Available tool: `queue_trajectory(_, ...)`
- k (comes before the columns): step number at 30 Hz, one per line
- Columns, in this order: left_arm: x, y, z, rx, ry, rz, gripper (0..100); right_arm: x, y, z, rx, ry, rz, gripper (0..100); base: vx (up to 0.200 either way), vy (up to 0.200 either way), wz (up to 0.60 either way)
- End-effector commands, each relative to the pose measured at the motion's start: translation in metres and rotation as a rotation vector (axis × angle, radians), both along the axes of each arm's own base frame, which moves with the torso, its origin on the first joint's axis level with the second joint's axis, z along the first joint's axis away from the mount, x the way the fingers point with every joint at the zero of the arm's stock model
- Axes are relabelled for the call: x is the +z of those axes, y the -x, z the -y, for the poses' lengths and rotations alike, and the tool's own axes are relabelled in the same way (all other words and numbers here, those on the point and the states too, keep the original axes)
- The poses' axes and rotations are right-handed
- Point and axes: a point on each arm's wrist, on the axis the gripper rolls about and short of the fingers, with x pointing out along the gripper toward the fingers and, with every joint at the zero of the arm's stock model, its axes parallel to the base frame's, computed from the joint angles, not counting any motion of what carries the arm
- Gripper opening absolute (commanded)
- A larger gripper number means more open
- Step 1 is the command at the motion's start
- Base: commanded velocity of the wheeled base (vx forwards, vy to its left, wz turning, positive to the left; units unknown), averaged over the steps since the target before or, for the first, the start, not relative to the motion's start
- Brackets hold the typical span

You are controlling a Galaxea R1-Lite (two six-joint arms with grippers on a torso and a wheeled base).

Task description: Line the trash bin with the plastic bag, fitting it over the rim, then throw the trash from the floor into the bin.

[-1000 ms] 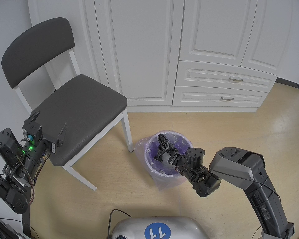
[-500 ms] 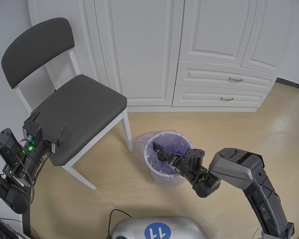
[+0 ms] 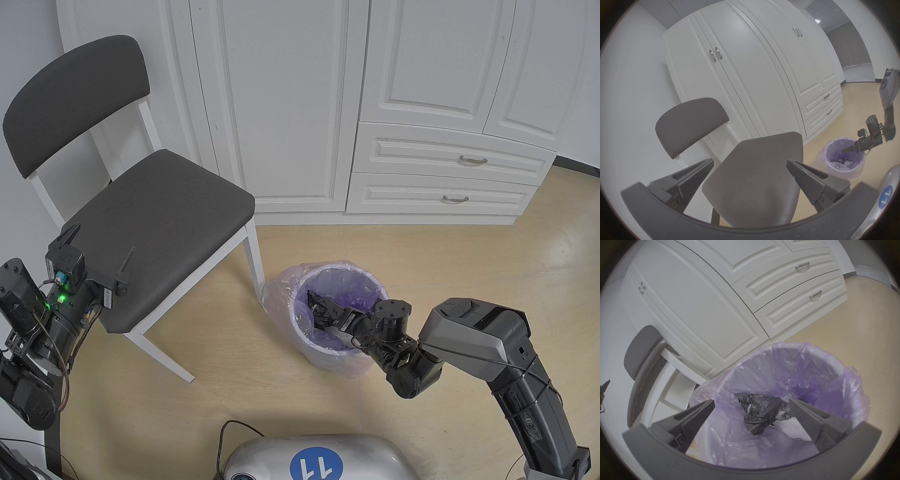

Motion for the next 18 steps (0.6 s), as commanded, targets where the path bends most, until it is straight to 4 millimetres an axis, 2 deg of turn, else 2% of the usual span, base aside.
queue_trajectory(1,-0.007,-0.001,0.01,-0.043,0.001,-0.031,100,0.007,0.005,-0.002,0.009,-0.002,0.014,100,0.0,0.0,0.0)
queue_trajectory(3,-0.007,-0.001,0.01,-0.043,0.001,-0.031,100,0.007,0.005,-0.002,0.009,-0.002,0.014,100,0.0,0.0,0.0)
queue_trajectory(4,-0.019,0.001,0.036,-0.161,0.026,-0.088,100,0.017,0.01,-0.001,0.014,0.003,0.04,100,0.0,0.0,0.0)
queue_trajectory(7,-0.041,0.007,0.082,-0.351,0.107,-0.201,100,0.031,0.011,0.005,0.006,0.014,0.081,100,0.0,0.0,0.0)
queue_trajectory(9,-0.053,0.002,0.112,-0.44,0.145,-0.249,100,0.04,0.012,0.011,-0.005,0.031,0.092,100,0.0,0.0,0.0)
queue_trajectory(10,-0.054,-0.001,0.117,-0.448,0.151,-0.253,100,0.041,0.012,0.012,-0.006,0.033,0.095,100,0.0,0.0,0.0)
queue_trajectory(11,-0.067,-0.016,0.139,-0.474,0.154,-0.268,100,0.052,0.009,0.018,-0.019,0.045,0.113,100,0.0,0.0,0.0)
queue_trajectory(13,-0.087,-0.038,0.16,-0.469,0.148,-0.283,100,0.067,0.005,0.027,-0.038,0.061,0.136,100,0.0,0.0,0.0)
queue_trajectory(16,-0.112,-0.059,0.174,-0.45,0.13,-0.325,100,0.091,0.002,0.039,-0.064,0.101,0.15,100,0.0,0.0,0.0)
queue_trajectory(18,-0.119,-0.068,0.176,-0.436,0.119,-0.361,100,0.102,0.002,0.047,-0.076,0.117,0.14,100,0.0,0.0,0.0)
